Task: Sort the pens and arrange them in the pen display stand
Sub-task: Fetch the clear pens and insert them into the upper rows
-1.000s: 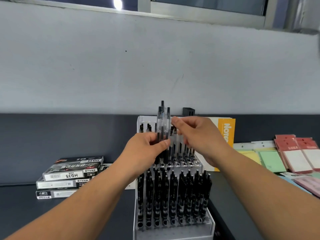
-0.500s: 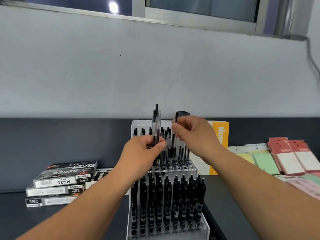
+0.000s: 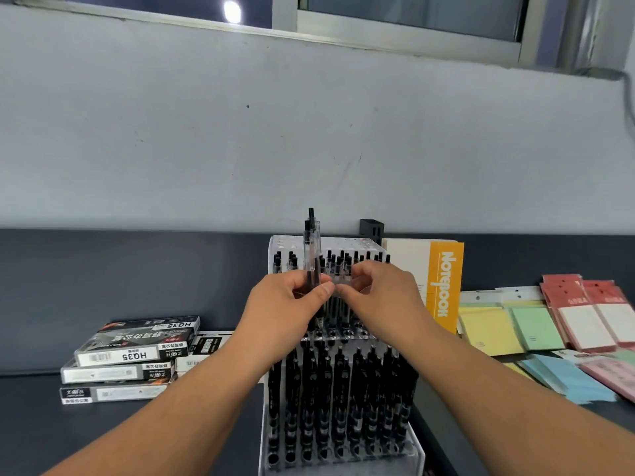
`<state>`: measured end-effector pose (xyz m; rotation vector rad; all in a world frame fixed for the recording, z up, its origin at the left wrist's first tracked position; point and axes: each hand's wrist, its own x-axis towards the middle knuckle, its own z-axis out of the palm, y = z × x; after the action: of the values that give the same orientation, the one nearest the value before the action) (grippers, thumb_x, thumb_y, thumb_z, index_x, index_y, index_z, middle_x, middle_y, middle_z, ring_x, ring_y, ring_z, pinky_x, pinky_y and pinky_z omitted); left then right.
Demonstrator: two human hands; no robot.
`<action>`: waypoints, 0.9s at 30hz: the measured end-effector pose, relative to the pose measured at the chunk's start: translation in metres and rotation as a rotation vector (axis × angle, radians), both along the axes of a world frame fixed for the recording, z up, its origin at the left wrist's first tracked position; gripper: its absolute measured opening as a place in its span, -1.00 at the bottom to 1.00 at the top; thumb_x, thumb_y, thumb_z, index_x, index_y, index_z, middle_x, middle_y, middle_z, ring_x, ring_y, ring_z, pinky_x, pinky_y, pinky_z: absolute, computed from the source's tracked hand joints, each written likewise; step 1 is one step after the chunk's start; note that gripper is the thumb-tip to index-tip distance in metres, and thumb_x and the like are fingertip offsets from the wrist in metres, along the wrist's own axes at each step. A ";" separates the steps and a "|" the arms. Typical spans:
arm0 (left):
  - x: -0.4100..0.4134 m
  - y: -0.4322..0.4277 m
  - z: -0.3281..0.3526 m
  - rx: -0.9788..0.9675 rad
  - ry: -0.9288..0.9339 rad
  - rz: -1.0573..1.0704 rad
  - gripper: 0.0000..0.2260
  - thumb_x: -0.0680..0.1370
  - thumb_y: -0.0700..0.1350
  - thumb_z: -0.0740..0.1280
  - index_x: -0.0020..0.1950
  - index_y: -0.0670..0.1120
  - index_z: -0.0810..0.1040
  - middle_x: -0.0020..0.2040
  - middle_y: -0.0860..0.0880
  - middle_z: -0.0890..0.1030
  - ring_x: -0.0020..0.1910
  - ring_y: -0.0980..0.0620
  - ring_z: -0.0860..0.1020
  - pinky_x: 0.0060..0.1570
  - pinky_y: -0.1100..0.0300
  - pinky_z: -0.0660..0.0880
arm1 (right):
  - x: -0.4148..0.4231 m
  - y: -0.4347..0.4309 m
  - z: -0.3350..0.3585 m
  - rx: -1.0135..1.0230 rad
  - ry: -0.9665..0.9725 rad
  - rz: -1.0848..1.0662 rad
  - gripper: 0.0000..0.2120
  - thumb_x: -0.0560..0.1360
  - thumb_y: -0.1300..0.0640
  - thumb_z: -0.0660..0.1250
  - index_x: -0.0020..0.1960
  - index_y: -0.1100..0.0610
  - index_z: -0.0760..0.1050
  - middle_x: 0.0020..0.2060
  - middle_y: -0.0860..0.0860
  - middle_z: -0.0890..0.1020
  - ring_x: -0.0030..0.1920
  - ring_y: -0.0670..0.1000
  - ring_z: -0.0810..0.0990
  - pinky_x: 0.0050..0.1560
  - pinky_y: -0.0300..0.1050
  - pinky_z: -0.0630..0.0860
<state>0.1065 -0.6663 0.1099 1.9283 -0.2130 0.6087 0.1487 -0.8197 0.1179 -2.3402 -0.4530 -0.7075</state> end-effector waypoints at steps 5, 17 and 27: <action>0.000 -0.001 -0.003 0.015 0.007 -0.004 -0.92 0.51 0.03 0.39 -0.05 0.11 0.67 -0.31 0.11 0.63 -0.40 0.32 0.49 -0.37 0.54 0.37 | 0.000 -0.002 -0.001 0.044 0.062 -0.015 -0.82 0.50 0.03 0.40 0.08 0.01 0.53 -0.22 -0.18 0.55 -0.21 -0.22 0.52 -0.27 -0.49 0.31; -0.001 -0.006 0.000 0.025 0.026 -0.014 -0.87 0.53 0.00 0.37 0.03 0.06 0.67 -0.57 0.29 0.46 -0.53 0.34 0.43 -0.46 0.53 0.30 | 0.001 0.006 -0.002 0.039 0.074 -0.100 -0.75 0.48 -0.06 0.37 -0.30 0.04 0.51 -0.37 -0.12 0.56 -0.29 -0.21 0.50 -0.39 -0.38 0.24; 0.001 -0.011 0.016 0.111 0.102 -0.143 -0.89 0.53 -0.02 0.39 0.02 0.05 0.66 -0.57 0.25 0.48 -0.59 0.31 0.39 -0.49 0.49 0.29 | -0.025 -0.018 0.032 0.535 0.274 0.284 -0.85 0.57 -0.02 0.28 0.00 -0.02 0.61 -0.21 -0.11 0.65 -0.37 -0.12 0.53 -0.31 -0.18 0.50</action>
<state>0.1071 -0.6775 0.1264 2.0252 -0.3221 0.4101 0.1236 -0.8377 0.1500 -1.7860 -0.4018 -0.3137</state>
